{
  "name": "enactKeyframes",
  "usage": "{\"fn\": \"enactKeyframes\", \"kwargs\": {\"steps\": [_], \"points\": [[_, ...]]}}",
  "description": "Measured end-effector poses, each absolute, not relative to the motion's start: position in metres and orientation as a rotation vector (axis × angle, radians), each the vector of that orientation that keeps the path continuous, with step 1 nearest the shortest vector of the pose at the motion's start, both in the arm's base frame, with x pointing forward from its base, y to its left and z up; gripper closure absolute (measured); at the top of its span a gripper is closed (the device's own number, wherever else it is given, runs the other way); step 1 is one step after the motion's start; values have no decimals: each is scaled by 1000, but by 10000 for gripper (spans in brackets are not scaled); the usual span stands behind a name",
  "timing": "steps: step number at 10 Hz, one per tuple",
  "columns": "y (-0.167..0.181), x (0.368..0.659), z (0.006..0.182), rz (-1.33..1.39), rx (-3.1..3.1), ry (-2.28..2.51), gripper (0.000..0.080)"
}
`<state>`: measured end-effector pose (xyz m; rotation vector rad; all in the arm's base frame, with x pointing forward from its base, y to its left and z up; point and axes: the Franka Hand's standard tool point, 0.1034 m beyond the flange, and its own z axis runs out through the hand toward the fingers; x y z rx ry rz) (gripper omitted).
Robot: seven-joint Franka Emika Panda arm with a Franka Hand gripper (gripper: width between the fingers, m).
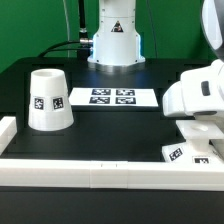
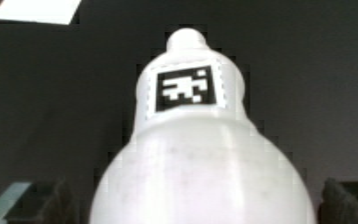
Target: Assemble lamp
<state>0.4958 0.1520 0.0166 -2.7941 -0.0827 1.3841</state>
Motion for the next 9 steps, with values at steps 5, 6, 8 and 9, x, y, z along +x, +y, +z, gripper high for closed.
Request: {"fn": "enactKeyframes", "kwargs": {"steps": [5, 6, 8, 9], "points": [[152, 495, 10, 1381, -2794, -81, 100], [152, 495, 10, 1381, -2794, -81, 189], [151, 496, 10, 1377, -2792, -86, 223], [150, 497, 12, 1372, -2789, -93, 223]]}}
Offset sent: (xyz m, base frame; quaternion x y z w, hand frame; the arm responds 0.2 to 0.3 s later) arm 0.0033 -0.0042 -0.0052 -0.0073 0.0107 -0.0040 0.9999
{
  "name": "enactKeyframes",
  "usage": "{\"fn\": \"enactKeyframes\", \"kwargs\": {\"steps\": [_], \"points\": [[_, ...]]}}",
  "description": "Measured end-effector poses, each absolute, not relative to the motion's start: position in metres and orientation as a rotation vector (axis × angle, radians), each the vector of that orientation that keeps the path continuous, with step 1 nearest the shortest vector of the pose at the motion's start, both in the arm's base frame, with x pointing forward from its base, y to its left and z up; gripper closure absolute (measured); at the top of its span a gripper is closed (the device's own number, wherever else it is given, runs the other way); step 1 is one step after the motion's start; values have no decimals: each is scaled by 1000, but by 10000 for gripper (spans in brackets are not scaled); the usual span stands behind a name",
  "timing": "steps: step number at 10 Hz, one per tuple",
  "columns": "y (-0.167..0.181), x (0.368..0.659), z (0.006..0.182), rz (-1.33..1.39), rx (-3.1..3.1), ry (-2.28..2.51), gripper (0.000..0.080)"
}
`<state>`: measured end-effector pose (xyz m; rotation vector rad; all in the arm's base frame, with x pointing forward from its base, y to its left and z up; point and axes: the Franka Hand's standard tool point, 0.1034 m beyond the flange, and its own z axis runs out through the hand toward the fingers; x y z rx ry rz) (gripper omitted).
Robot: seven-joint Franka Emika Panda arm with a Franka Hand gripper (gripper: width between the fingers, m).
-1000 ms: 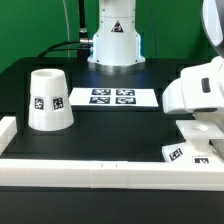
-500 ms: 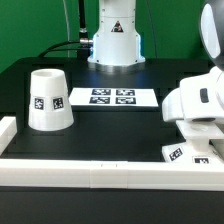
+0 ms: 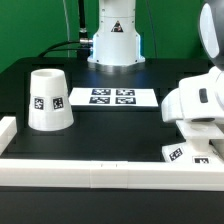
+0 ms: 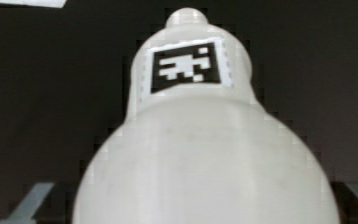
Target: Assemble lamp
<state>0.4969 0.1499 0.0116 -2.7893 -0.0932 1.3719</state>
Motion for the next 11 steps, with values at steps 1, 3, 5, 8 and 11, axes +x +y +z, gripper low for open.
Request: {"fn": "enactKeyframes", "kwargs": {"steps": [1, 3, 5, 8, 11], "points": [[148, 498, 14, 1365, -2784, -106, 223], [138, 502, 40, 1321, -2761, -177, 223], [120, 507, 81, 1267, -2741, -171, 222], [118, 511, 85, 1198, -2770, -161, 222], [118, 524, 84, 928, -2873, -141, 222]]}}
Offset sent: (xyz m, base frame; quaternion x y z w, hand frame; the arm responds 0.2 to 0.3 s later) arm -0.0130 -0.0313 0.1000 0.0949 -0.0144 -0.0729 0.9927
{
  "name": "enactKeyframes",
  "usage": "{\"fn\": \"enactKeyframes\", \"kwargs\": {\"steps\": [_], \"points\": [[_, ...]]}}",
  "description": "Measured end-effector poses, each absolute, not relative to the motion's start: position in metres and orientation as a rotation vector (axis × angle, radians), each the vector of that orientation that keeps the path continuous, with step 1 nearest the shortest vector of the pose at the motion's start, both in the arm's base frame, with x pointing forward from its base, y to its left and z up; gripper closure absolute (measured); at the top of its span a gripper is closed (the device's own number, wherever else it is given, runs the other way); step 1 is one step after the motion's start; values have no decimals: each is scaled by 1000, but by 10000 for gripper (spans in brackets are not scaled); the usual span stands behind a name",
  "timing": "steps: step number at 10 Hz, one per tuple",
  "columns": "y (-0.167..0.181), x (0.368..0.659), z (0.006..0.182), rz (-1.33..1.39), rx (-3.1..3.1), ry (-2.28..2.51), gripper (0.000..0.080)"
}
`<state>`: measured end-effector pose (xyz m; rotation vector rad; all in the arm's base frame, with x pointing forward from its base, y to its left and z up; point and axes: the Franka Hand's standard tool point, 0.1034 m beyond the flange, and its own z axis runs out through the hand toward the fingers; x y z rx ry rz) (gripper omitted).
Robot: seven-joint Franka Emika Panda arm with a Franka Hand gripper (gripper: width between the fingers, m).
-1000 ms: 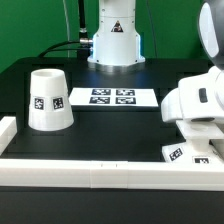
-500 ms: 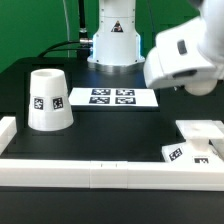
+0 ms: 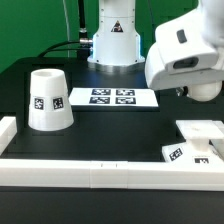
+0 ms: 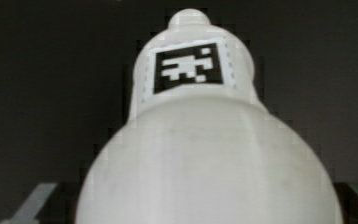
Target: Assemble lamp
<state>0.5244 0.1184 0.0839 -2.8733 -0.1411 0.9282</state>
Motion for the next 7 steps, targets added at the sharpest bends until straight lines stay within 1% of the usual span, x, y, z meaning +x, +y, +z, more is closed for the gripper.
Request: {"fn": "enactKeyframes", "kwargs": {"steps": [1, 2, 3, 5, 6, 7], "points": [[118, 531, 82, 814, -2908, -136, 222], [111, 539, 90, 696, -2929, -178, 221], [101, 542, 107, 650, -2937, -189, 221], [93, 553, 133, 456, -2979, -169, 221], [93, 557, 130, 314, -3004, -163, 221], [92, 553, 126, 263, -3012, -160, 221]]}}
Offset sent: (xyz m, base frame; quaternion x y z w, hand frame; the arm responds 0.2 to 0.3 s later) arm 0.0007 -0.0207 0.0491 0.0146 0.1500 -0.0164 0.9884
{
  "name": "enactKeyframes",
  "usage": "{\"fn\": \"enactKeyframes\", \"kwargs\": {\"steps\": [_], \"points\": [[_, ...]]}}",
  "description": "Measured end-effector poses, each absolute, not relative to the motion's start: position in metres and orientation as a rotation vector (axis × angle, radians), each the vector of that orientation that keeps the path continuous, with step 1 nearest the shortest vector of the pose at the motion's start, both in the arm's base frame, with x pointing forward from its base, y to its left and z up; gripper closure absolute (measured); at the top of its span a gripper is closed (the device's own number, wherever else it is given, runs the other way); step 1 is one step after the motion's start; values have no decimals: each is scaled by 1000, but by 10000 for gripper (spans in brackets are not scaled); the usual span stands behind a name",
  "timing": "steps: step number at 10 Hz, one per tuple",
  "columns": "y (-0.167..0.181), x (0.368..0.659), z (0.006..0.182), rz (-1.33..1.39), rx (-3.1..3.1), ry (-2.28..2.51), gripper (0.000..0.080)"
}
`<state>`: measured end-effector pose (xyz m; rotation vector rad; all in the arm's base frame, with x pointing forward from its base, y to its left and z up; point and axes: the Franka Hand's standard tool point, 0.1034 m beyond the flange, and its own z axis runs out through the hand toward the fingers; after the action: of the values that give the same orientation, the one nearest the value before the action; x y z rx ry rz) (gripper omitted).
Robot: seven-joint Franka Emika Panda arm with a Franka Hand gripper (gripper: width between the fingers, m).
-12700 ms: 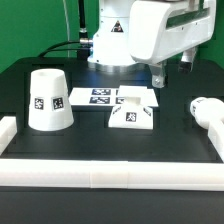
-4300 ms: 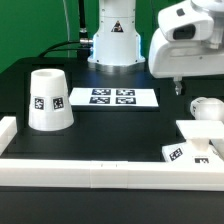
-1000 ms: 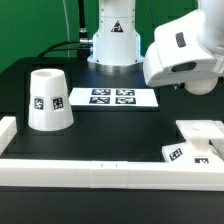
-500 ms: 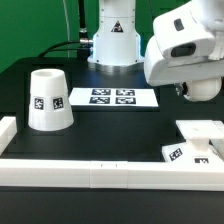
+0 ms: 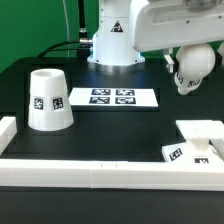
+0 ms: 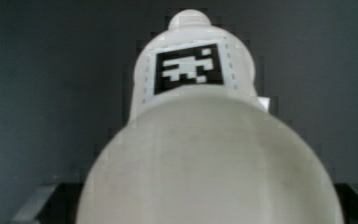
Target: Assemble lamp
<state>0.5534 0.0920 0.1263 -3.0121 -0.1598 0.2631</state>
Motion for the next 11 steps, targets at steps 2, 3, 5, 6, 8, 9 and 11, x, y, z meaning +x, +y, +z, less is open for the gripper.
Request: {"fn": "enactKeyframes", "kwargs": {"steps": [2, 3, 5, 6, 8, 9, 11], "points": [[90, 561, 126, 54, -3031, -148, 221], [88, 565, 126, -49, -3035, -155, 221], [86, 592, 144, -308, -3028, -218, 221], [86, 600, 151, -414, -3018, -213, 221], [80, 601, 149, -696, -2984, -205, 221], [79, 599, 146, -731, -2979, -204, 221], [77, 602, 145, -837, -2959, -202, 221]]}}
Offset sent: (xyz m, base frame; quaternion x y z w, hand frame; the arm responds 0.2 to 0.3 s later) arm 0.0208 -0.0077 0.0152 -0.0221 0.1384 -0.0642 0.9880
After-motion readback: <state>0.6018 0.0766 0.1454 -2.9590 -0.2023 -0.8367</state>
